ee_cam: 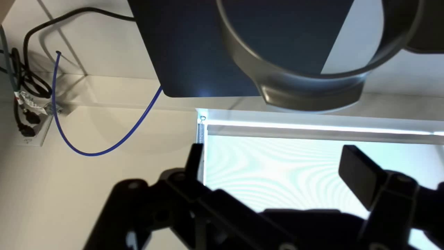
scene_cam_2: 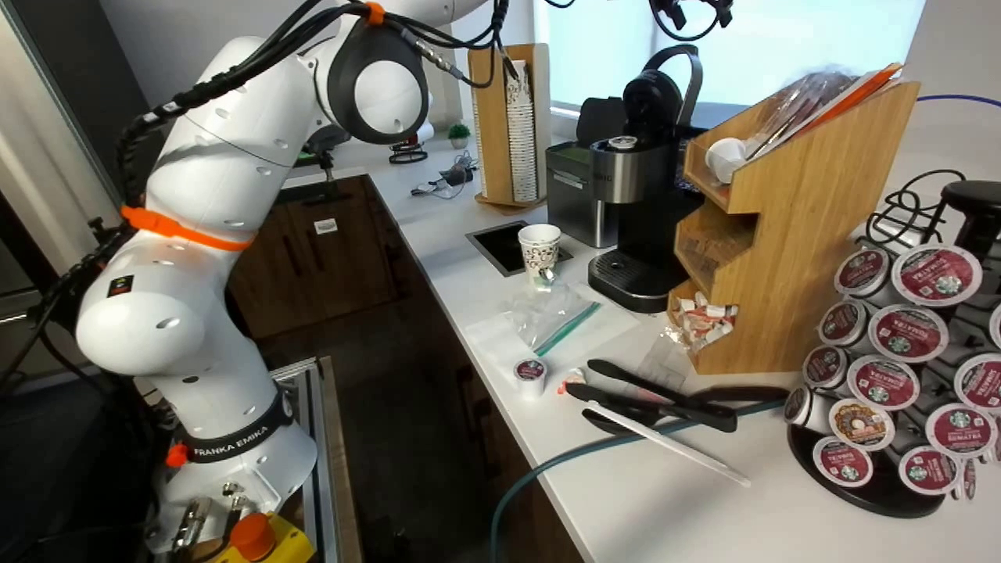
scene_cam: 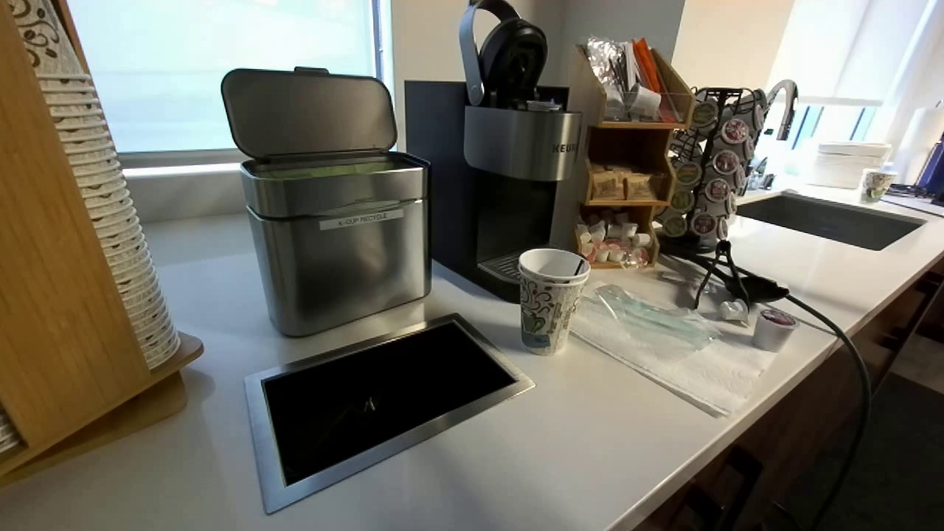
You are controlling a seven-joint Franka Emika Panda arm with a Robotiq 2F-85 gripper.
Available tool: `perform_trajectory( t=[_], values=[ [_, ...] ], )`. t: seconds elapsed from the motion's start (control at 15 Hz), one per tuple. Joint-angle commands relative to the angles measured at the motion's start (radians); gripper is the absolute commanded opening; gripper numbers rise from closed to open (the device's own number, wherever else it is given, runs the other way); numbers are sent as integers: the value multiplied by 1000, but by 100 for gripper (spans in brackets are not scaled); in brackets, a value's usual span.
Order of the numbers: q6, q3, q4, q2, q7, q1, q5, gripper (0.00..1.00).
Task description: Close the chamber on the coffeemaker.
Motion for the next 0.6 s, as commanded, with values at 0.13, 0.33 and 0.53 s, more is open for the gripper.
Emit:
perform_trajectory(
  t=[0.13,0.33,0.53],
  values=[
    [-51,31,-1,0,15,-14,51,100],
    [-66,26,0,-1,34,-14,48,100],
    [-35,19,2,4,22,-8,31,100]
  ],
)
